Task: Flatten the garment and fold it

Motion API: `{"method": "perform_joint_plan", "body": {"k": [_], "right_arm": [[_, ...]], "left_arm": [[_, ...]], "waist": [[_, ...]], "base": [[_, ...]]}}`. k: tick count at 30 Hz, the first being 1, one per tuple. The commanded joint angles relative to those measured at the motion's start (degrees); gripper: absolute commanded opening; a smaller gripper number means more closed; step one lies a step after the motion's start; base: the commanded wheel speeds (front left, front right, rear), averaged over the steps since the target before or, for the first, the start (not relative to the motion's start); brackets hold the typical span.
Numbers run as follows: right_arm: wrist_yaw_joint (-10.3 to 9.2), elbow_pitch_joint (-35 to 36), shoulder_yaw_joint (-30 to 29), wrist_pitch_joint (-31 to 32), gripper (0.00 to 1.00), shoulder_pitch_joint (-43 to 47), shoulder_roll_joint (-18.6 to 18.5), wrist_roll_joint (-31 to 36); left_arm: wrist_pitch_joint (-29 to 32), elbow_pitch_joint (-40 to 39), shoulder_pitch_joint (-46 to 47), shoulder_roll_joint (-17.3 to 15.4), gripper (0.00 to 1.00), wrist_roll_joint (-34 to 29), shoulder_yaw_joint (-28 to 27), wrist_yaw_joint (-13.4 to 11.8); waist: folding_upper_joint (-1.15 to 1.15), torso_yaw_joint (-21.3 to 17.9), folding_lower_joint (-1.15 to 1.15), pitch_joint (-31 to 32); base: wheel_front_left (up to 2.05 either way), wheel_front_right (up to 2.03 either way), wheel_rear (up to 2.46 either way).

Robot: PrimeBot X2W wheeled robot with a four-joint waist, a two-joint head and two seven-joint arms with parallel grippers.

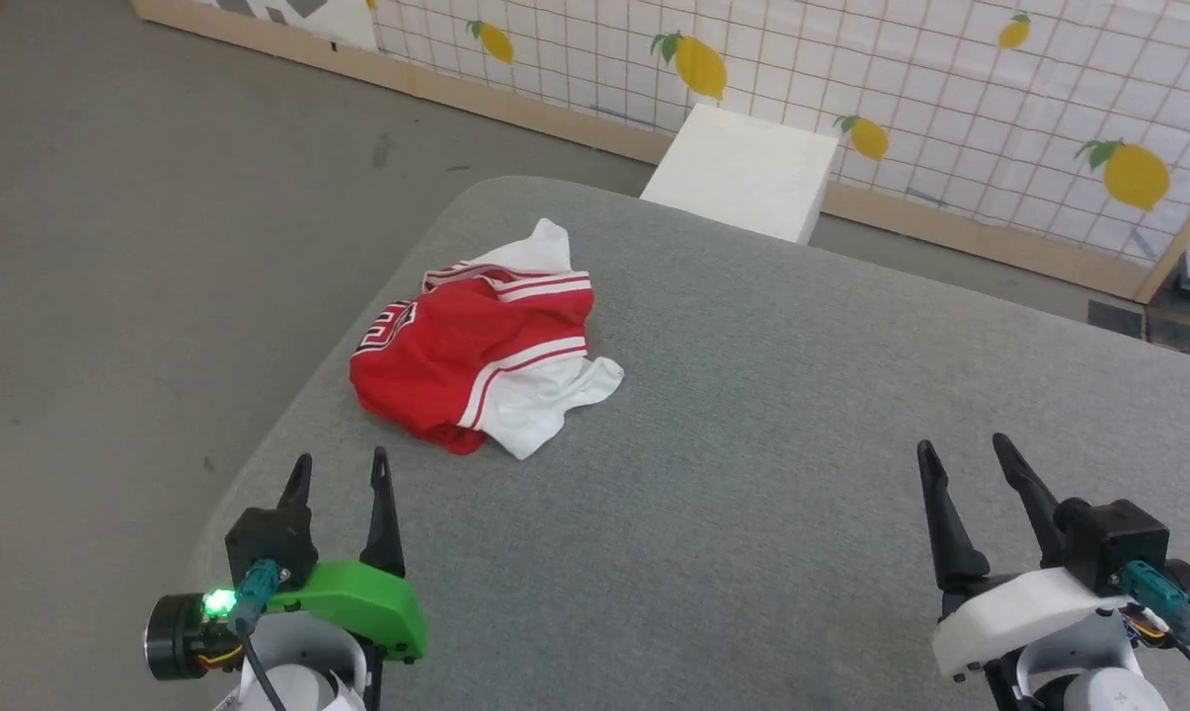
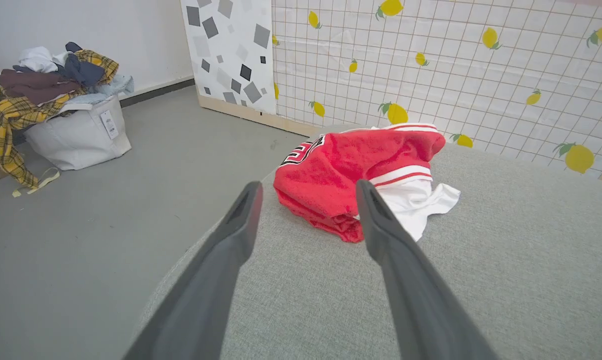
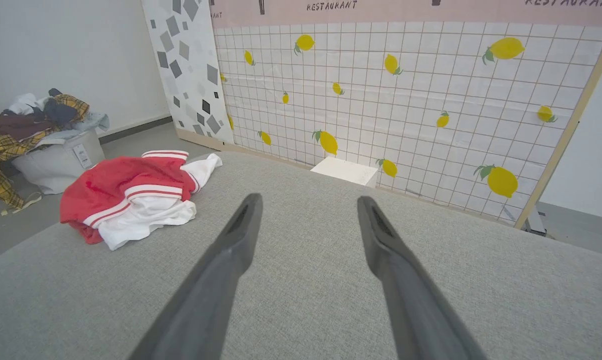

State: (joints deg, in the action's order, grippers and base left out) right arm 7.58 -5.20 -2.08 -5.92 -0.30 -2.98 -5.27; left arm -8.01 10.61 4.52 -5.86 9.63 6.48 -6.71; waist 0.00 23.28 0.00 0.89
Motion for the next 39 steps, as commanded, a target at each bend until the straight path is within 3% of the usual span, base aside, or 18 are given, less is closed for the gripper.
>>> {"method": "perform_joint_plan", "body": {"k": [1, 33, 39], "right_arm": [[-0.05, -0.3, -0.2, -0.6, 1.00, -1.2, 0.1, -0.7], [-0.08, -1.9, -1.5, -2.9, 1.00, -2.2, 0.1, -2.7], [-0.08, -1.6, -1.6, -2.9, 1.00, -3.0, 0.1, -2.7]], "left_arm": [[-0.6, 0.5, 1.1, -0.6, 1.00, 0.7, 0.4, -0.7], [-4.4, 5.1, 3.5, -2.3, 1.00, 5.9, 4.0, -4.5], [-4.9, 6.2, 5.9, -2.7, 1.00, 7.1, 5.1, -3.8]], "waist": [[0.00, 0.8, 0.00, 0.1], [0.00, 10.5, 0.00, -0.3], [0.00, 11.4, 0.00, -2.1]], "base": [[0.00, 0.00, 0.00], [0.00, 0.00, 0.00], [0.00, 0.00, 0.00]]}}
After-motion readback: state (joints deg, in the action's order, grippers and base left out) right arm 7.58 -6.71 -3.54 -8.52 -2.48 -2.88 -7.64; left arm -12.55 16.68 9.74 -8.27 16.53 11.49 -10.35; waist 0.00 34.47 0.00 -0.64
